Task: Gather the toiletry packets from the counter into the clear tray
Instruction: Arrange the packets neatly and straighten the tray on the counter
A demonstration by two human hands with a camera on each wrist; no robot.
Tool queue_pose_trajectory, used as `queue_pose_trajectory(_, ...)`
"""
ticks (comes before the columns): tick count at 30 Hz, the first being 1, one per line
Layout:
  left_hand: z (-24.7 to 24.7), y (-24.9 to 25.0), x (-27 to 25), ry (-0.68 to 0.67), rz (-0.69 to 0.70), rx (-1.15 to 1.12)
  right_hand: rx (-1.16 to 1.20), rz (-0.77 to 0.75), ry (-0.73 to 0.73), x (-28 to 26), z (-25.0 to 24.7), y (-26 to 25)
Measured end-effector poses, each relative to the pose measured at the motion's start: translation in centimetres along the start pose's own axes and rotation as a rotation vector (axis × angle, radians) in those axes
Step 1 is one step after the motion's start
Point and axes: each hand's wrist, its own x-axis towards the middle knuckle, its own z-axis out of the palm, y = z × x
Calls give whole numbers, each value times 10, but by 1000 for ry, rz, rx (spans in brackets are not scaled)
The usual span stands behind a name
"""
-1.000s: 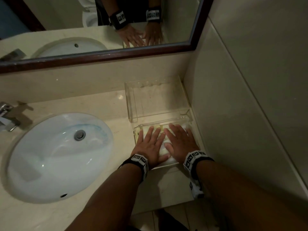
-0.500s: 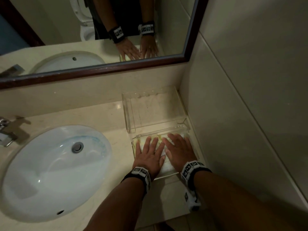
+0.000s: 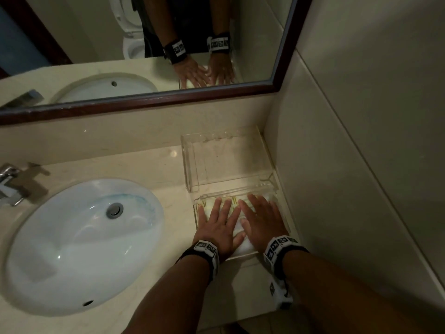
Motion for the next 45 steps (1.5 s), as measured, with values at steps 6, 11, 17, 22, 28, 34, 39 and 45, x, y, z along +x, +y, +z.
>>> queue_pose_trajectory(6, -4, -4, -6, 28, 19, 1, -1, -50, -72, -3, -10, 7)
queue_pose_trajectory(11, -8, -10, -15, 71, 73, 37, -34, -85, -52, -11, -8, 12)
queue_pose_trajectory(17, 0, -12, -15, 33, 103, 51, -35, -81, -114, -10, -9, 11)
queue_pose_trajectory(22, 3, -15, -10, 46, 111, 44, -23, -81, -84, -10, -5, 13)
queue_pose_trajectory(28, 3, -15, -9, 52, 107, 48, -13, -69, -108, -10, -9, 12)
queue_pose_trajectory(34, 5, -14, -8, 31, 83, 71, -21, -62, -95, -9, -11, 8)
queue_pose_trajectory(39, -5, -13, -13, 71, 90, 61, -23, -44, -173, -9, -29, 8)
queue_pose_trajectory(45, -22, -18, -25, 124, 79, 49, -81, -52, -203, -12, -41, 8)
